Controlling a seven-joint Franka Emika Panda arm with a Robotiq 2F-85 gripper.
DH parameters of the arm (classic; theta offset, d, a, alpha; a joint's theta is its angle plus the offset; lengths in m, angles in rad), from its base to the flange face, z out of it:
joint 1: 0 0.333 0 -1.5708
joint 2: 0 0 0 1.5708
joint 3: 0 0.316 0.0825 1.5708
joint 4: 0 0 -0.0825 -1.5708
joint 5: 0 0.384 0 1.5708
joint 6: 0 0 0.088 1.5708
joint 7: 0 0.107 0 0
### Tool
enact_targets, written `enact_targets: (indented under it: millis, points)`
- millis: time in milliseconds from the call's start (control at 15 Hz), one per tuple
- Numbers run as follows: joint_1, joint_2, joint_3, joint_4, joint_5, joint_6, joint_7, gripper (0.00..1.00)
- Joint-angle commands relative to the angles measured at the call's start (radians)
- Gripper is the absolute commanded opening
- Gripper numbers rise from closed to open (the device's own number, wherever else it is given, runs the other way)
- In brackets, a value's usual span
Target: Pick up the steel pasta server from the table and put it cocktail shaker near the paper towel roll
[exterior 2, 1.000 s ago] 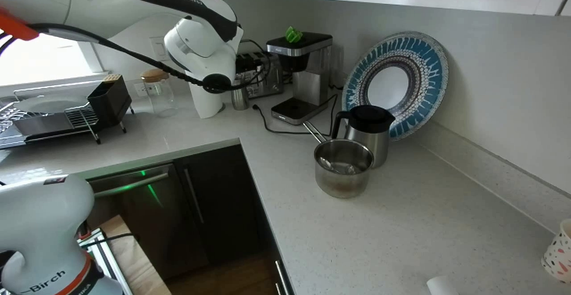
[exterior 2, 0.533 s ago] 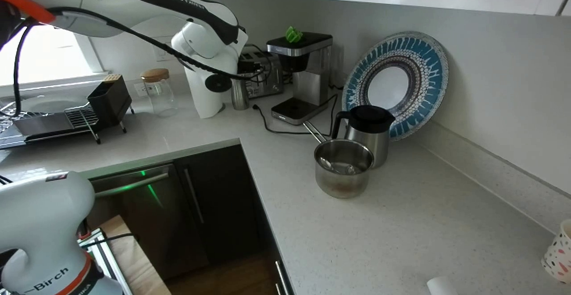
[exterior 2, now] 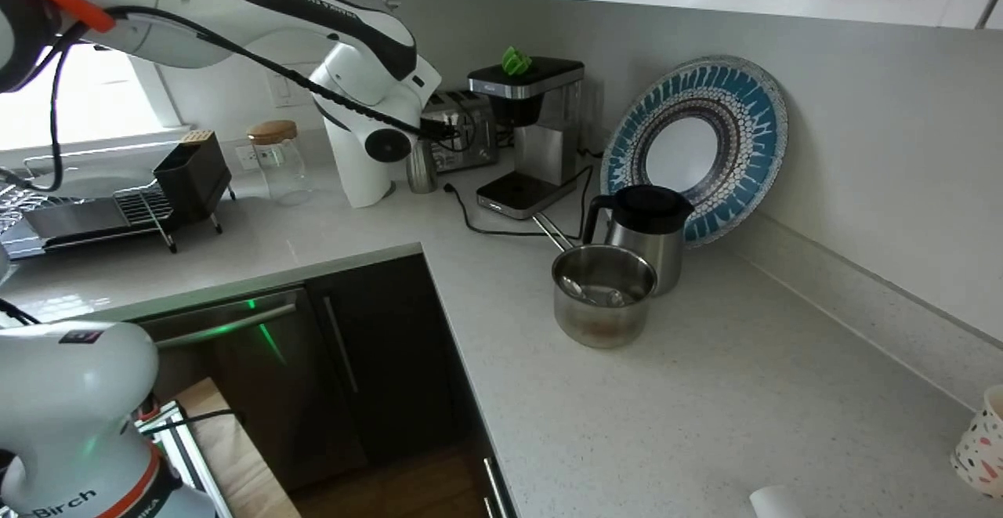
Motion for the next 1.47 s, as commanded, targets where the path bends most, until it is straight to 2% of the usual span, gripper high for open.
enact_targets:
  millis: [0, 133, 267, 400, 533, 733, 867, 1067, 1400]
  points:
    - [-0.268, 0.170, 0.276, 0.163, 0.044, -0.007, 0.127, 0.01]
    - [-0.397, 0.225, 0.430, 0.254, 0.053, 0.043, 0.120, 0.01]
    - [-0.489, 0.269, 0.546, 0.333, 0.044, 0.086, 0.102, 0.01]
    - [-0.542, 0.315, 0.624, 0.405, 0.035, 0.129, 0.103, 0.01]
    - [-0.567, 0.347, 0.680, 0.453, 0.021, 0.182, 0.106, 0.01]
    - [-0.585, 0.389, 0.730, 0.499, 0.013, 0.230, 0.107, 0.01]
    - [-0.597, 0.429, 0.747, 0.535, 0.013, 0.217, 0.105, 0.01]
    - [-0.605, 0.490, 0.758, 0.599, 0.010, 0.227, 0.112, 0.01]
    - [-0.592, 0.548, 0.758, 0.655, -0.043, 0.341, 0.160, 0.01]
